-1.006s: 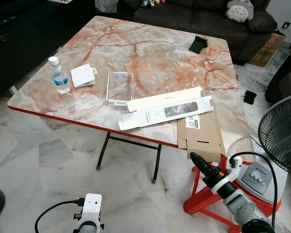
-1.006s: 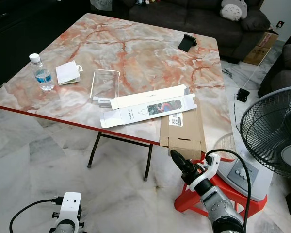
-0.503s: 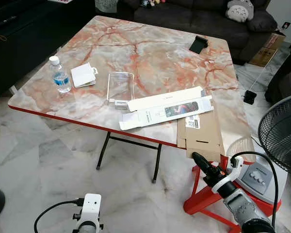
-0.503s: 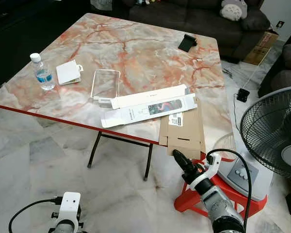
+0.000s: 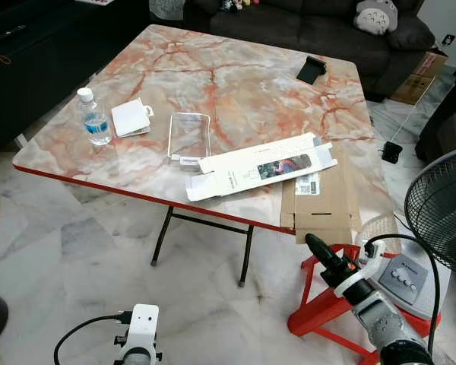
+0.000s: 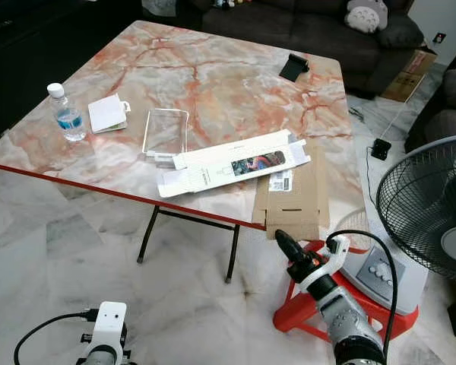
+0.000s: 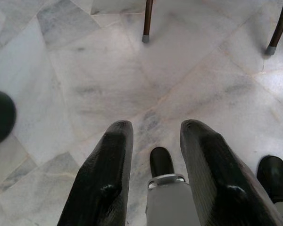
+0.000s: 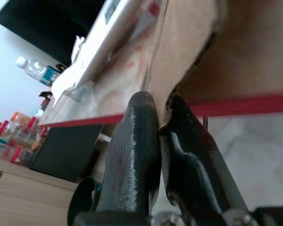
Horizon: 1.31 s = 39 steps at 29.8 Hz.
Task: Picking trash to rubbish bin
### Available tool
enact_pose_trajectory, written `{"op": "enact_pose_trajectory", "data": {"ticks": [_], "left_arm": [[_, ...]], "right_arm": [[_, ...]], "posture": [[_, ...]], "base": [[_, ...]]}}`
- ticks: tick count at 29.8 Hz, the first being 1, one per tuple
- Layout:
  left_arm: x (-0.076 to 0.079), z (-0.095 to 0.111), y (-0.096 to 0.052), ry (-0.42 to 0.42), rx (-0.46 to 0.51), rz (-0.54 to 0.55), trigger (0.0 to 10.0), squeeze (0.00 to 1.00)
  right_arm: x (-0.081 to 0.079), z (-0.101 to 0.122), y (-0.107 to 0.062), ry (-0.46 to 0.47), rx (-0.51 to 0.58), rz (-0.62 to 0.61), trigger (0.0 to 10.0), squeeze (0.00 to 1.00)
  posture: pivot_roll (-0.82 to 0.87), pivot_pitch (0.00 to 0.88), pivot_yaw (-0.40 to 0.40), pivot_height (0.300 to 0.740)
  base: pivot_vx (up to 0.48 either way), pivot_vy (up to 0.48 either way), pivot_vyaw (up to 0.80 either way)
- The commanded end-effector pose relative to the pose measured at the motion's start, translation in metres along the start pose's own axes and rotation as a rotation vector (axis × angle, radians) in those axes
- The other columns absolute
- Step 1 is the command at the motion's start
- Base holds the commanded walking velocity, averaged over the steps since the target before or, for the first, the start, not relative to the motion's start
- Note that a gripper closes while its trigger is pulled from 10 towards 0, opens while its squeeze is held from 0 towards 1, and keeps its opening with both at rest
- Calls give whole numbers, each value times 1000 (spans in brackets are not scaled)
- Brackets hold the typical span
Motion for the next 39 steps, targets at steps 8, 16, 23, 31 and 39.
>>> {"op": "enact_pose_trajectory", "data": {"ticks": [8,16,23,31,39], "left_arm": [[4,-2,-1,-11,-19,-14,10000,0],[5,-1,-1,-15,-18,-14,10000,0],[4,-1,0,-15,-17,-14,10000,0],[3,1,0,-14,-6,-8,10000,0],[4,3,1,-14,-1,-8,10000,0]], "right_arm": [[-14,32,9,-91,76,82,10000,0],[-27,58,17,-169,156,121,10000,0],[-44,65,29,-201,181,190,10000,0],[-68,53,55,-322,131,209,10000,0],[-63,40,50,-357,64,187,10000,0]], "posture": [[37,138,-145,728],[38,137,-145,728],[37,138,-143,728],[41,135,-143,728],[39,133,-146,728]], "base": [[0,0,0],[0,0,0],[0,0,0],[0,0,0],[0,0,0]]}}
Point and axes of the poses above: a point about 5 cm out from each wrist's last joint towards the gripper, its own y axis pointing out of the wrist towards the gripper, its own z axis along the axis of the wrist's last joint, x = y × z, the point moved 1 cm from there along y, pointing out of the wrist towards the gripper, and after that the axes turned 3 degrees about y, right-handed, at the moved point
